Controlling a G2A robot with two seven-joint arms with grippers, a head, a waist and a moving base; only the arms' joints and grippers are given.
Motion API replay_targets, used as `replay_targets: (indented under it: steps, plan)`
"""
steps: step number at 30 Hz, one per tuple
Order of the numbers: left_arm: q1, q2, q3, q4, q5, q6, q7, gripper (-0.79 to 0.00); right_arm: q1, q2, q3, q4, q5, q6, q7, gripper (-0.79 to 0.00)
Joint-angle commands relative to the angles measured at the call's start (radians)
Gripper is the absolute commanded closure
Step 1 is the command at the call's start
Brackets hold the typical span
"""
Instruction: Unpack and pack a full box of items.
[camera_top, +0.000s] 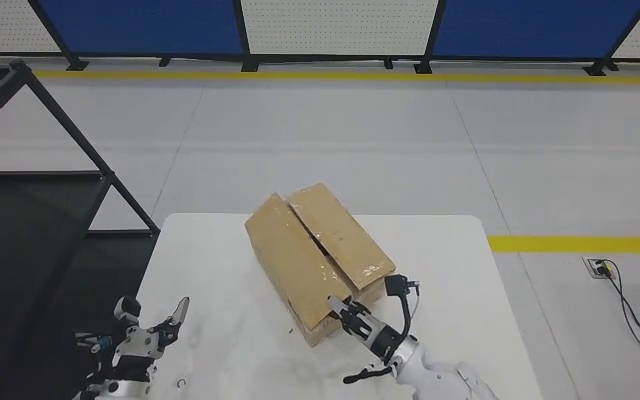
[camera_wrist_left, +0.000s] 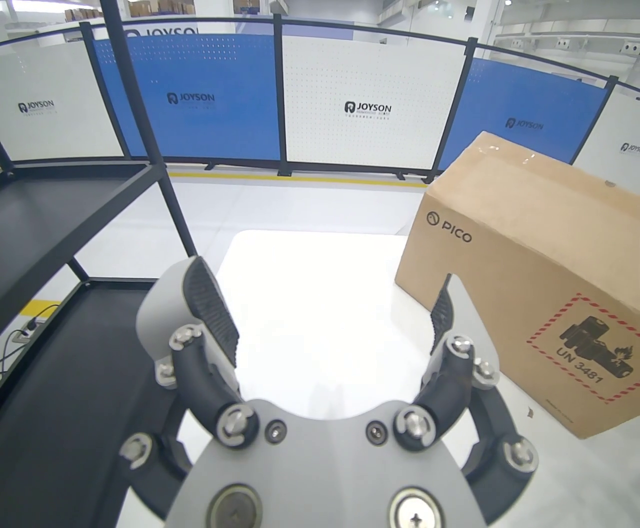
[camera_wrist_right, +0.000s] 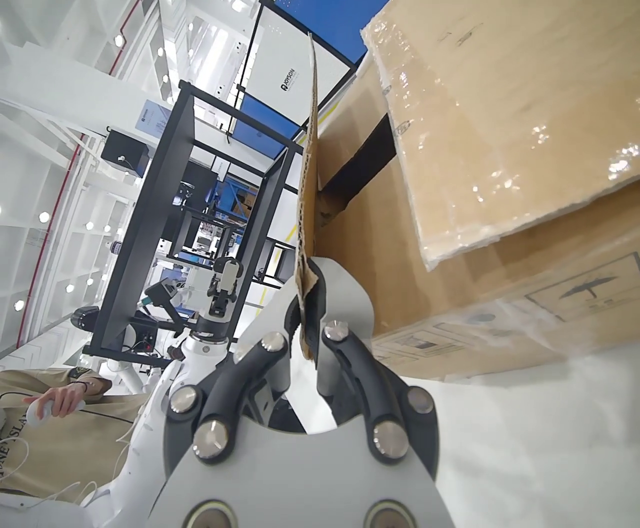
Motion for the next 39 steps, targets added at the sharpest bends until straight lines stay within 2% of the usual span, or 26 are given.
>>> replay_targets:
  steps: [1,10,19,31,39]
  plan:
    - [-0.003,0.0,0.002,0.003,-0.001,-0.004,-0.003,-0.785,-0.018,0.005,0.024,-0.014,0.003,-0.013,0.013,0.0]
    - [-0.023,-0.003,0.011,0.011,0.006,-0.011,-0.018,-0.785,-0.088,0.024,0.116,-0.064,0.023,-0.072,0.066,0.0]
    - [-0.043,-0.005,0.02,0.019,0.017,-0.014,-0.034,-0.785,-0.137,0.045,0.196,-0.095,0.048,-0.14,0.176,0.0]
    - [-0.072,-0.007,0.029,0.04,0.022,-0.014,-0.049,-0.785,-0.19,0.075,0.284,-0.097,0.108,-0.305,0.323,0.0]
    - [-0.089,-0.008,0.028,0.056,0.016,-0.015,-0.057,-0.785,-0.222,0.089,0.332,-0.108,0.122,-0.354,0.342,0.0]
